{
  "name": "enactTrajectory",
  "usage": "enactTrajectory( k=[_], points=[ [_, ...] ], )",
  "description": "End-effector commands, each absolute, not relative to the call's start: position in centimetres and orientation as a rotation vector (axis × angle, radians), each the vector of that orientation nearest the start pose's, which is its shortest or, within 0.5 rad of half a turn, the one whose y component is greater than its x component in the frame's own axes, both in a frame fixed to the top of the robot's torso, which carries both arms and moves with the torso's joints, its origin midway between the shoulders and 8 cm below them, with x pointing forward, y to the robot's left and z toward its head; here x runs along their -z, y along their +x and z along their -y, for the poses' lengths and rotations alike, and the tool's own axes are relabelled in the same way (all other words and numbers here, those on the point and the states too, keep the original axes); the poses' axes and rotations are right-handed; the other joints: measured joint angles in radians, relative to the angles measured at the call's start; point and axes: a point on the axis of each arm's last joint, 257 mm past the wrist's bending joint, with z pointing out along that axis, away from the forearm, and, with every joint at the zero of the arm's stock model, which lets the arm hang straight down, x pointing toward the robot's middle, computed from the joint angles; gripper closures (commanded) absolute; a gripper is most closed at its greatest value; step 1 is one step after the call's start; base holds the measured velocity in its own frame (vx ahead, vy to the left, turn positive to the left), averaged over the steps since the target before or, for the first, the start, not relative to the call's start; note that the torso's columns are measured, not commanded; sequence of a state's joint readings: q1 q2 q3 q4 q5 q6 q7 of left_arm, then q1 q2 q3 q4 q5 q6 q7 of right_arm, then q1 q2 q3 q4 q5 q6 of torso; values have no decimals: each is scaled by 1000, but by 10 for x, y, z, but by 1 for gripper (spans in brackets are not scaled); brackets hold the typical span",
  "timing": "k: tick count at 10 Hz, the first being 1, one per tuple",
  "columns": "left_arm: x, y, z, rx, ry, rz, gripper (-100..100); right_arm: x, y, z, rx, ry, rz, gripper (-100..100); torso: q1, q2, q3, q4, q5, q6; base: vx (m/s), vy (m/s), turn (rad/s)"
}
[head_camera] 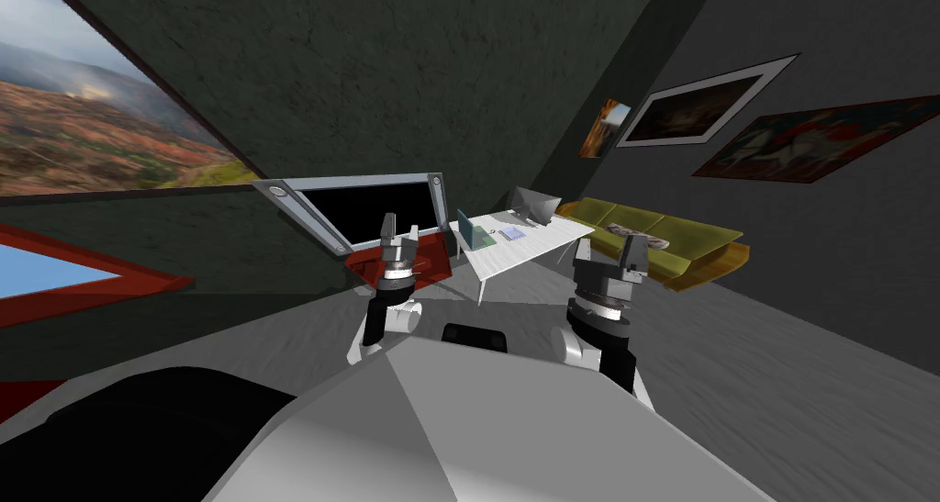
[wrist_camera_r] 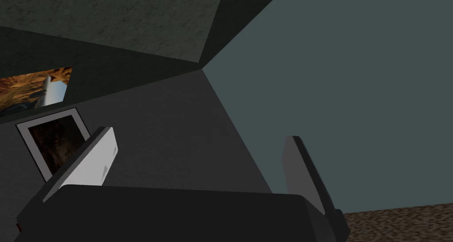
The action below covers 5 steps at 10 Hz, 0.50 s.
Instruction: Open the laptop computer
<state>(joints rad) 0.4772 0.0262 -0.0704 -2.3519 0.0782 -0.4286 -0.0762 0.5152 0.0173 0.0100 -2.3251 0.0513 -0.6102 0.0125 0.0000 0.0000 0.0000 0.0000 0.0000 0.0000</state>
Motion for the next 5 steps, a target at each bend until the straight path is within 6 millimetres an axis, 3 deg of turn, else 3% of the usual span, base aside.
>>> enactTrajectory(
  k=[1, 5],
  points=[
    [-49, 345, -258, 1370, -652, -598, 0, -59, 315, 266, -1293, 518, -533, 0, 0, 40, -82, 41, 0, 0, 0, 0, 0],
    [-49, 345, -258, 1370, -651, -598, 0, -59, 314, 266, -1293, 518, -533, 0, 0, 322, -644, 322, 0, 0, 0, 0, 0]
  ],
)
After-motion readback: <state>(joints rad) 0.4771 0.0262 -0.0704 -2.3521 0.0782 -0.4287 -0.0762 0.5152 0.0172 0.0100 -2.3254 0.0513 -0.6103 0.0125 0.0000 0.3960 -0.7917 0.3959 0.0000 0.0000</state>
